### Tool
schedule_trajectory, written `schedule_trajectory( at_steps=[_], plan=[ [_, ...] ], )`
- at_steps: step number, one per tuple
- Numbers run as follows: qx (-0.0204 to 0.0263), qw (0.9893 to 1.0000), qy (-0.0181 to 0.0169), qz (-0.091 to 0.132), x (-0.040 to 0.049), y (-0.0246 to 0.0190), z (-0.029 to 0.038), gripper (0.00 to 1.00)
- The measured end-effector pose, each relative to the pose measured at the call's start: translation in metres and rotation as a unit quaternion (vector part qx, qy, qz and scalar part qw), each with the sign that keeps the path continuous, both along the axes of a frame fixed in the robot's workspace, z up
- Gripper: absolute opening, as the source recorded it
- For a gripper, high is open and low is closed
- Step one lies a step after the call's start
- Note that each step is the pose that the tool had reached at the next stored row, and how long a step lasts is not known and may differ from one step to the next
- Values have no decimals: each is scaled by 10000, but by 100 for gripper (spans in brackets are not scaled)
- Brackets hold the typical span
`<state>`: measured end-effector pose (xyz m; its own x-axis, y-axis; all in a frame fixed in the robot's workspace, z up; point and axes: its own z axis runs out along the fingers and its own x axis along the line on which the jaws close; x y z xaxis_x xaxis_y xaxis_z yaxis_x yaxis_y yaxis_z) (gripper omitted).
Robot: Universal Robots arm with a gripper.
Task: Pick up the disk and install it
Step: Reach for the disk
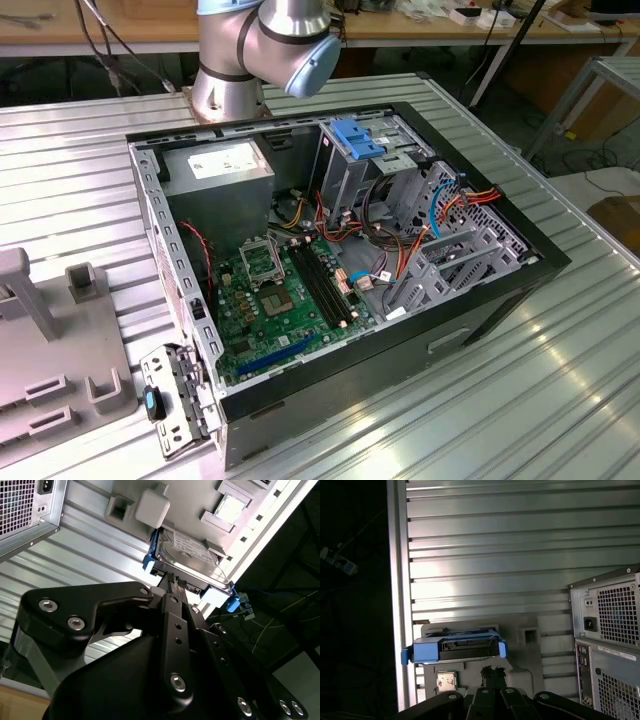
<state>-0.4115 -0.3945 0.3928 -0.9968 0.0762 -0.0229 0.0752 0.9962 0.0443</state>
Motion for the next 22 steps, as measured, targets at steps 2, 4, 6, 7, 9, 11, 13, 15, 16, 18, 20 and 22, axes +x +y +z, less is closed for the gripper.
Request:
schedule_trajectory(
  at_steps=[2,4,6,7,9,11,13,15,16,18,20,22],
  plan=[
    [0,10000,1,0,-70,3,-1,11],
    [0,10000,1,0,-112,4,-1,11],
    [0,10000,2,0,-143,4,-2,11],
    [0,10000,2,0,-160,4,-2,11],
    [0,10000,3,0,-197,6,-2,11],
    [0,10000,3,0,-234,8,-2,11],
    [0,10000,4,0,-271,10,-3,11],
    [0,10000,5,0,-301,15,-3,11],
    [0,10000,6,0,-331,18,-4,11],
    [0,10000,6,0,-373,23,-5,11],
    [0,10000,7,0,-414,28,-6,11],
    [0,10000,7,0,-451,36,-7,11]
  ],
)
